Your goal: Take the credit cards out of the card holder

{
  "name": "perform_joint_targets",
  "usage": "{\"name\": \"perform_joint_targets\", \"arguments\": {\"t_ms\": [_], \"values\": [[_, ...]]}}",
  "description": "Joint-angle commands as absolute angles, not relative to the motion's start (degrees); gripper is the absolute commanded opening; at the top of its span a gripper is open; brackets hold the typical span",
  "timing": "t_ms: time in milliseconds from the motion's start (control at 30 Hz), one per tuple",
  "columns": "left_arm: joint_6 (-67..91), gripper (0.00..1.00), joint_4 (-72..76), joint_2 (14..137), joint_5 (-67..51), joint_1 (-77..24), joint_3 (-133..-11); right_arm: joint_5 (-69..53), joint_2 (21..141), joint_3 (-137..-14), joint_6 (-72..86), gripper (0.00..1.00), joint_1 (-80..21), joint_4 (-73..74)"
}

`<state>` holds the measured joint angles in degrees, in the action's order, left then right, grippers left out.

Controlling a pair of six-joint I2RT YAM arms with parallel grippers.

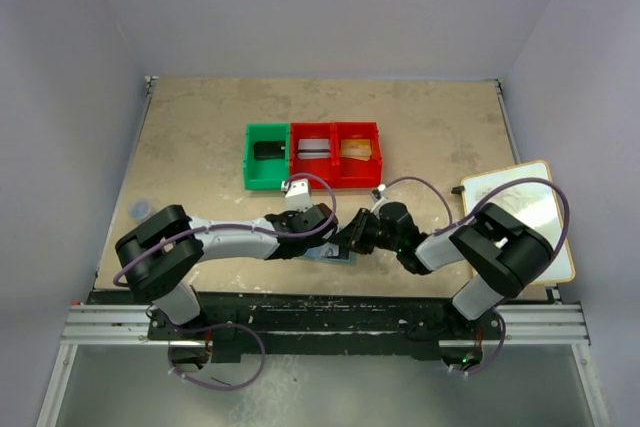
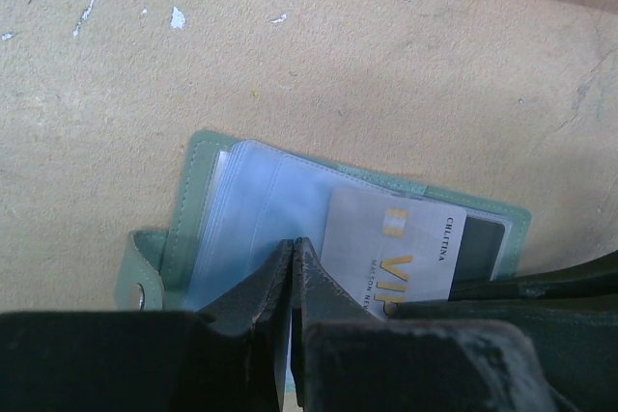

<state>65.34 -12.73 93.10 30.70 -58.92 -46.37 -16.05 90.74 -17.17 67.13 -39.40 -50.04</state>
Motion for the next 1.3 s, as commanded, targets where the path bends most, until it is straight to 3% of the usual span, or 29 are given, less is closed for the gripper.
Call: {"name": "perform_joint_targets", "arguments": {"t_ms": [0,167,400,733,1033,1100,1267], "values": [[63.45,0.00,-19.12,95.76,31.90,-58.36,-43.92,-15.93,93.35,-18.15,67.41,0.23,-39.20,-52.81],[63.33,0.00,-18.73,95.21,31.90,-58.36,-43.51,-16.05,95.36,-18.27,68.56,0.21,-39.22,-56.06],[64.35,0.00,-19.30,94.19,32.62,-58.36,-42.91,-14.42,94.10,-15.79,69.36,0.01,-39.23,-57.71],[64.66,0.00,-15.77,86.62,33.02,-58.36,-39.02,-11.83,84.48,-14.78,64.99,0.00,-38.96,-45.58],[63.14,0.00,-15.10,80.66,35.33,-59.04,-37.68,-1.79,64.92,-17.32,57.61,0.00,-38.97,-25.54],[62.88,0.04,-13.74,76.86,36.59,-59.30,-35.95,-0.68,60.86,-17.25,54.29,0.00,-38.94,-25.09],[62.79,0.25,-12.61,65.51,39.39,-59.25,-31.99,3.90,53.04,-17.74,43.07,0.00,-38.94,-27.03]]}}
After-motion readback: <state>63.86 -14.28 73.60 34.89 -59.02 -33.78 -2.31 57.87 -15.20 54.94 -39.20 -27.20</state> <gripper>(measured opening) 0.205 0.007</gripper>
